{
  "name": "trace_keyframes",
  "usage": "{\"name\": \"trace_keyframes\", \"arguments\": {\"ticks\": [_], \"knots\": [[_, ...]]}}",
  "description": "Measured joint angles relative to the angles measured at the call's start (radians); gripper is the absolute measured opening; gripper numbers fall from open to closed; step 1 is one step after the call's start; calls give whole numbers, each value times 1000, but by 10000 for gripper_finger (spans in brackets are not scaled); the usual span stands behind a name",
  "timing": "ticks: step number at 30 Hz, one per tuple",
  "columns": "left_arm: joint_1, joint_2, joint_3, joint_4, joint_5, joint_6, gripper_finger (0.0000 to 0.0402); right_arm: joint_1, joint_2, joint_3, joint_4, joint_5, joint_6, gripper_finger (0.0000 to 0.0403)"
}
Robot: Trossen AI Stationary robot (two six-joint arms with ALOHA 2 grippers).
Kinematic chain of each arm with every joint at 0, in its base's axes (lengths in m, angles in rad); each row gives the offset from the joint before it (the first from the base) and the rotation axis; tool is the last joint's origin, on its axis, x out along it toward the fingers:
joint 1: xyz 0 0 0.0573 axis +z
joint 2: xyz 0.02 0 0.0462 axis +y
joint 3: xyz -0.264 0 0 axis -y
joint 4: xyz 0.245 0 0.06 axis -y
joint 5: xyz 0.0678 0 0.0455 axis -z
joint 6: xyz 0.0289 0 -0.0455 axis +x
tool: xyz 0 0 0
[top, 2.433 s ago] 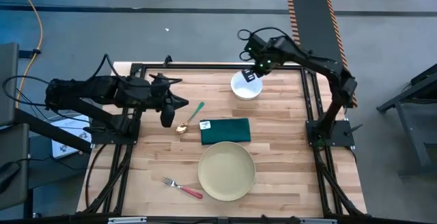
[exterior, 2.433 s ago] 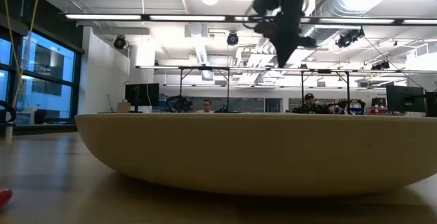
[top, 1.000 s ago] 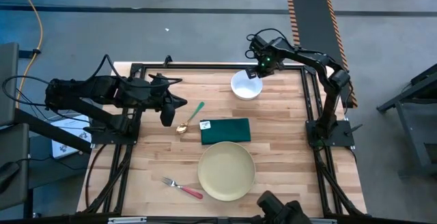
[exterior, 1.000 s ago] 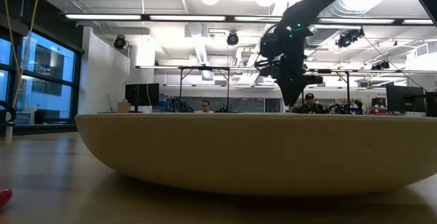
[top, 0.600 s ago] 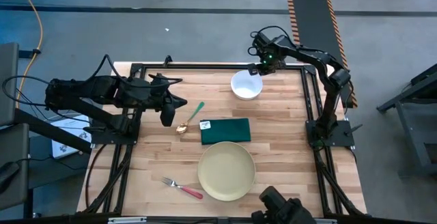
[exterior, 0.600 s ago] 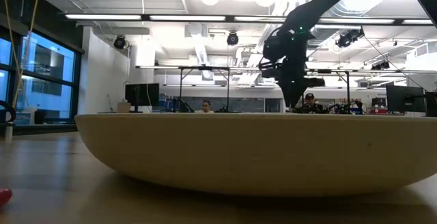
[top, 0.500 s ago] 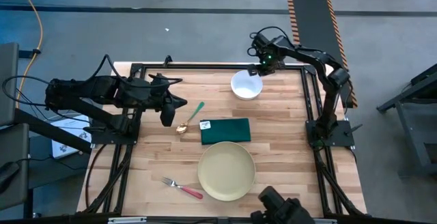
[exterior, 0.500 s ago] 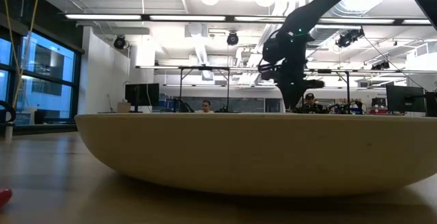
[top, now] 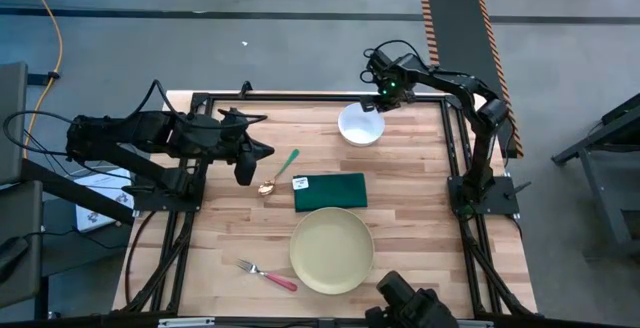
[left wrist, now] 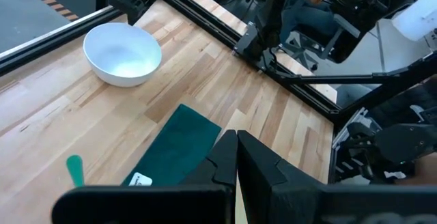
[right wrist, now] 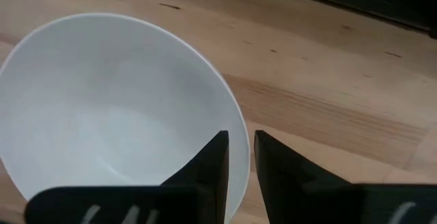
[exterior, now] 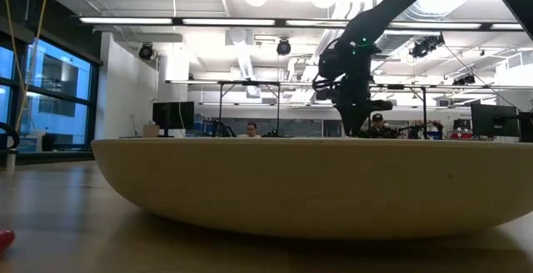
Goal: Set table place
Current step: Put the white bowl on top of the yellow plate
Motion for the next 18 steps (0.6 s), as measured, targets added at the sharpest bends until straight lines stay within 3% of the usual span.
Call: {"name": "trace_keyframes", "arguments": {"ticks": [18], "knots": [[0,0,0,-28,1,-8,1,-11,25,0,16,-17,0,63]]}}
